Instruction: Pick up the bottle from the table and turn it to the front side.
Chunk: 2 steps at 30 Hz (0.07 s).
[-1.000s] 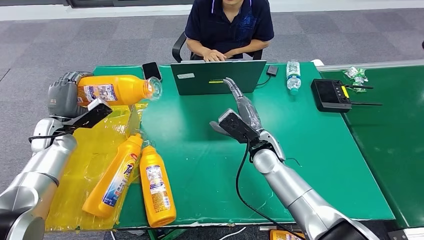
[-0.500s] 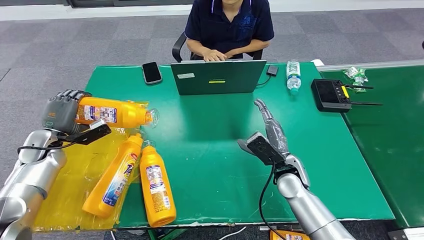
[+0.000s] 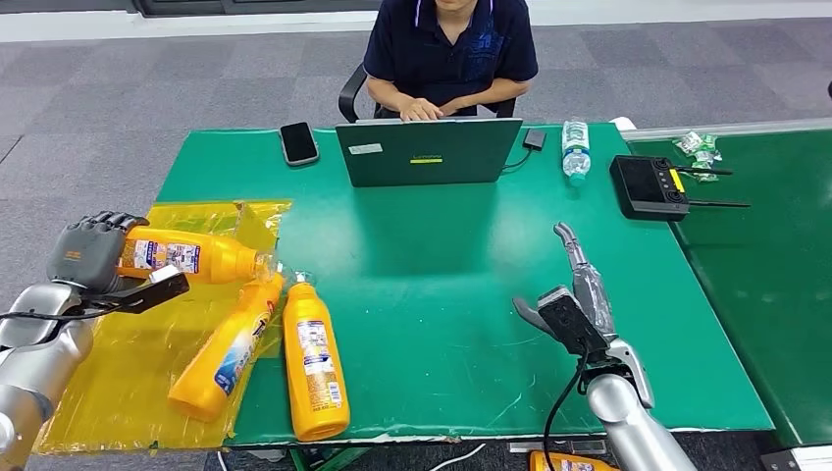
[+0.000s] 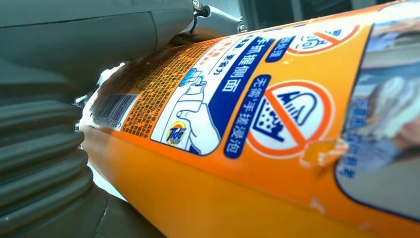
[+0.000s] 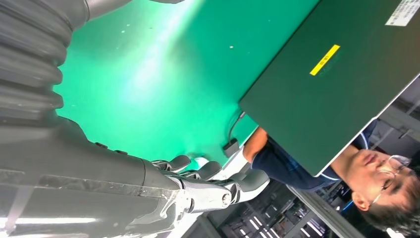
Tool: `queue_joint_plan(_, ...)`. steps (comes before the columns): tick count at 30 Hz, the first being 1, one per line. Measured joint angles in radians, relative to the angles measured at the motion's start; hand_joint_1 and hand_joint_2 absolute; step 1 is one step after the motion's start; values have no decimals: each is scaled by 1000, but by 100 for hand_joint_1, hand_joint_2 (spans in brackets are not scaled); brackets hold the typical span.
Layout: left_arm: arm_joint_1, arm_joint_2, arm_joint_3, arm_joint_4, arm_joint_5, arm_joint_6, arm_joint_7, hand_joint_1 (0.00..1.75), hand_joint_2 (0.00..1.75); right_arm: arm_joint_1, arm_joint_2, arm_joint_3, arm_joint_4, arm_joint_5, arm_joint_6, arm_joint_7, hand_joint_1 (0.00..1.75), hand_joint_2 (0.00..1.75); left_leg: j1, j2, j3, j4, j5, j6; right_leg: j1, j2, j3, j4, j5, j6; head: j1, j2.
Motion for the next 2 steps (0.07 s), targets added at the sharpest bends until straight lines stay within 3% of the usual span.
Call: queue_joint_plan(2, 0, 5, 0, 5, -5, 0, 13, 175, 175, 9, 0, -6, -2, 0, 1, -1, 0, 175, 0, 0, 0, 0, 0, 0, 0, 0, 0, 0, 0, 0, 0, 0)
